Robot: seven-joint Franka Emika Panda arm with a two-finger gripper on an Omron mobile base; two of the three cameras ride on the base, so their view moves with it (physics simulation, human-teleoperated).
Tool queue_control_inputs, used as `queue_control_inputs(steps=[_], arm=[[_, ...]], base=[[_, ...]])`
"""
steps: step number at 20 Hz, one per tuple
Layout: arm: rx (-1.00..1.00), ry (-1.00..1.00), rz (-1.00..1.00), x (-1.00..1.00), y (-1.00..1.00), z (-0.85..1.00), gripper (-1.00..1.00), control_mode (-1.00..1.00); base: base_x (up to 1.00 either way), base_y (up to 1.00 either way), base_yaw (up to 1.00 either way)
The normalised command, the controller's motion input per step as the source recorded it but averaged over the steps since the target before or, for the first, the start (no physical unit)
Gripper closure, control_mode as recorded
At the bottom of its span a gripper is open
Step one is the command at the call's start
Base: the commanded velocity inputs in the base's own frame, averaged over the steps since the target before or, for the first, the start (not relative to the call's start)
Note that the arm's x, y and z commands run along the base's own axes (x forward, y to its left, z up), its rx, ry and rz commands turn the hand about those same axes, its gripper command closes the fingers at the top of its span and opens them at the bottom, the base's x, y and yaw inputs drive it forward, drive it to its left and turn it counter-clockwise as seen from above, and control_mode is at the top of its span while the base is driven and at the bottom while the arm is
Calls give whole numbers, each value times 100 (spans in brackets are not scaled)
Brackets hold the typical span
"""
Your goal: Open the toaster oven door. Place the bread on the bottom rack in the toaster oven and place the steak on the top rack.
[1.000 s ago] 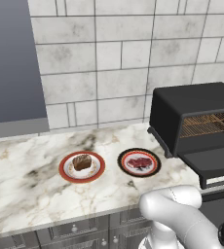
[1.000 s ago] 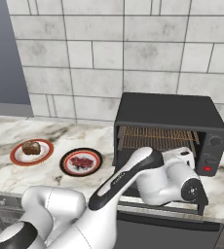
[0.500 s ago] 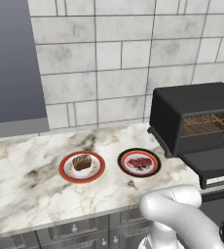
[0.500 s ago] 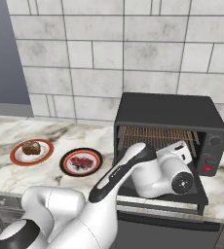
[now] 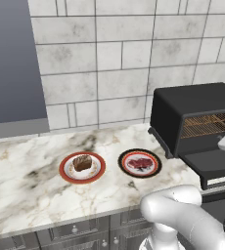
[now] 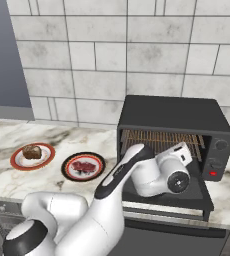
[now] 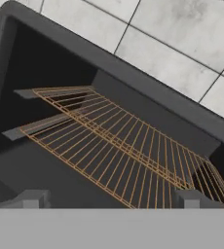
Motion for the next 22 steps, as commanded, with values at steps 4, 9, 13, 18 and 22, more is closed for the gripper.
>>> queue_control_inputs(steps=[4, 9, 13, 18, 22], arm=[[0, 14, 0, 29, -17, -2, -100, -100], [0, 19, 0, 19, -18, -4, -100, -100], [3, 11, 0, 6, -21, -14, -100, -100], [9, 2, 0, 0, -12, -22, -100, -100], [11, 0, 0, 8, 0, -11, -100, -100]], base=[[0, 0, 0], [0, 0, 0], [0, 0, 0], [0, 0, 0], [0, 0, 0]])
